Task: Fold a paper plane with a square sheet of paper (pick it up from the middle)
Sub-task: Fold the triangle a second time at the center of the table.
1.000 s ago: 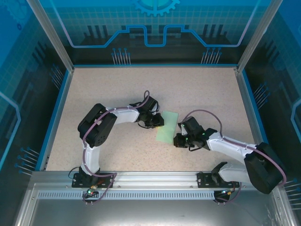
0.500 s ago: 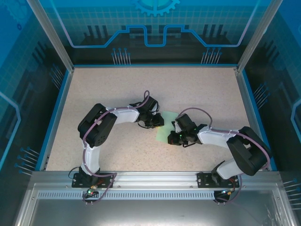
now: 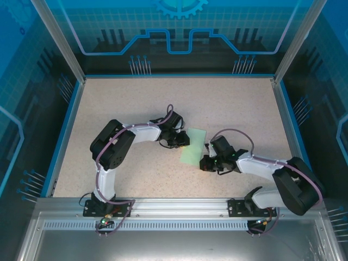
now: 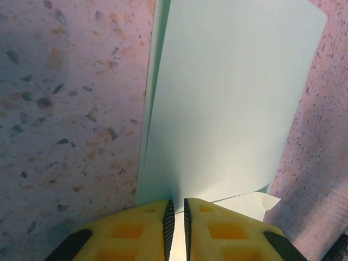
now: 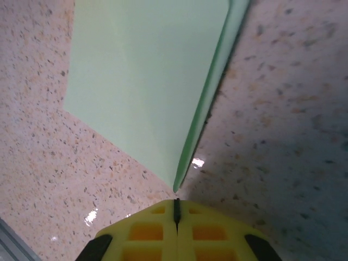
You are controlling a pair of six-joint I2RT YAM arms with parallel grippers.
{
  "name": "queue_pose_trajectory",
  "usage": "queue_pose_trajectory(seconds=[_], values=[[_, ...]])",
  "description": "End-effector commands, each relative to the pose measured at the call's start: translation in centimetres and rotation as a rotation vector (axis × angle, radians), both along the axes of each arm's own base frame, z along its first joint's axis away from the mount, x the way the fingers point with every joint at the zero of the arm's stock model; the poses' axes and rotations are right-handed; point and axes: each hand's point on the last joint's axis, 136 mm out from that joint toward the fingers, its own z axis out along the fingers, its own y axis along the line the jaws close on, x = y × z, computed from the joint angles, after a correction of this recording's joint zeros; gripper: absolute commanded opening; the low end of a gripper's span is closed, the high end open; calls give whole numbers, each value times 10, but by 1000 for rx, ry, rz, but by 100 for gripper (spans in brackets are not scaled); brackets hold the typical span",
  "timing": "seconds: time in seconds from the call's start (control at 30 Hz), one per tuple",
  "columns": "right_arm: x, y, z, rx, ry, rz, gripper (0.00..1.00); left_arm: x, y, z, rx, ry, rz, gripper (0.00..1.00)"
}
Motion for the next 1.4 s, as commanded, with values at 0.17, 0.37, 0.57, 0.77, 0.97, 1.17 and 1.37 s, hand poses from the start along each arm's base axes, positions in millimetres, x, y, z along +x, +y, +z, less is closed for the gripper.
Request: queue_pose_trajectory(seconds=[0.17, 0.37, 0.57, 0.77, 0.97, 1.17, 1.37], values=[[54, 17, 50, 90, -92, -6, 5, -6, 22, -35, 107, 51, 13, 18], [80, 28, 30, 71, -77, 0, 5, -7, 22, -34, 102, 51, 13, 18], [89, 15, 0, -3, -49, -14, 4, -6, 20, -33, 95, 48, 10, 19], [89, -2, -16, -68, -28, -30, 4, -6, 19, -34, 92, 54, 6, 19], [83, -12, -20, -101, -12, -33, 4, -5, 17, -34, 87, 55, 2, 19], [96, -6, 7, -51, -82, -45, 5, -4, 16, -34, 91, 55, -3, 19], [106, -6, 3, -39, -77, -53, 5, -5, 17, -34, 93, 56, -5, 19]])
